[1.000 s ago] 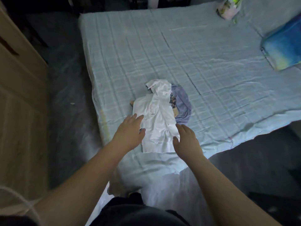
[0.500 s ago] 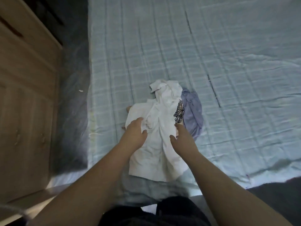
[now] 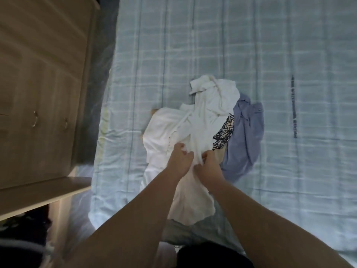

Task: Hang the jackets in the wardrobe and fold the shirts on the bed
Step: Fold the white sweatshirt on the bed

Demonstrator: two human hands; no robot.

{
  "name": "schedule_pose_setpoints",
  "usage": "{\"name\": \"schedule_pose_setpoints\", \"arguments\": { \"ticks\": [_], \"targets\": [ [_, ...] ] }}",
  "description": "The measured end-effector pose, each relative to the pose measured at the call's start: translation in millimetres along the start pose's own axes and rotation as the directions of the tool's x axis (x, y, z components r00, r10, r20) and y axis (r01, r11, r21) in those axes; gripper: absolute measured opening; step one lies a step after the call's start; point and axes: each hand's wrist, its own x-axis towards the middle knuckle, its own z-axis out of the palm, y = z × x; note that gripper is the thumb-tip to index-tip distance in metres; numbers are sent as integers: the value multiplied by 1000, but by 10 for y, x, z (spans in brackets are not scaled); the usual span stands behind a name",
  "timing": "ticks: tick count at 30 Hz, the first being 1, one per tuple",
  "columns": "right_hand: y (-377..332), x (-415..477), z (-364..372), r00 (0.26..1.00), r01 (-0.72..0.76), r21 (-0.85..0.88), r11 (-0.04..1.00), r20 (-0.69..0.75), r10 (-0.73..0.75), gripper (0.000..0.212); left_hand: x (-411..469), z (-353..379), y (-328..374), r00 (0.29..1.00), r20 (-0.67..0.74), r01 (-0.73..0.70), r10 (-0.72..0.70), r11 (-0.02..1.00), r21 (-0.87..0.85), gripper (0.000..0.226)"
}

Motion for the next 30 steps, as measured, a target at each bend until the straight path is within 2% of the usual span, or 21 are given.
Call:
{"name": "schedule_pose_setpoints", "arguments": {
  "ticks": [2,6,9,14,18,20,22,24,26,28,30],
  "targets": [
    [12,-146,-70,999,32,55,998,24,-33,28,-88,-7,-29,999,-25,-24,23,998,-50,43],
    [94,-488,-323,988,124,139,983,80,-136,21,-419,-1,59,977,207,24,41,952,-304,35],
    [170,-789,-522,958,242,177,954,114,-264,34,-719,80,87,956,261,-21,137,914,-404,31],
    [363,-1333,-837,912,342,250,906,144,-384,26,-1327,145,24,949,179,-148,260,867,-475,29],
    [645,-1795,-1102,883,440,168,882,96,-459,36,-1878,174,-82,950,115,-194,291,837,-512,44],
    [779,-2017,-1259,885,454,147,879,44,-464,43,-2114,203,-165,947,103,-204,303,819,-536,43],
    [868,-2221,-1413,896,438,174,882,0,-445,44,-2367,213,-199,958,68,-172,277,750,-638,37],
    [907,-2415,-1532,913,400,223,889,-20,-407,45,-2631,232,-205,960,78,-140,269,703,-697,51],
    [893,-2574,-1634,924,371,280,885,-16,-383,42,-2917,267,-123,911,106,-232,398,709,-666,53],
    [893,-2694,-1749,914,390,310,867,-15,-405,34,-3205,323,41,840,141,-354,523,728,-587,42],
    [913,-2792,-1897,886,452,265,851,-22,-464,45,-3425,393,235,792,186,-410,582,732,-544,40]
  ]
}}
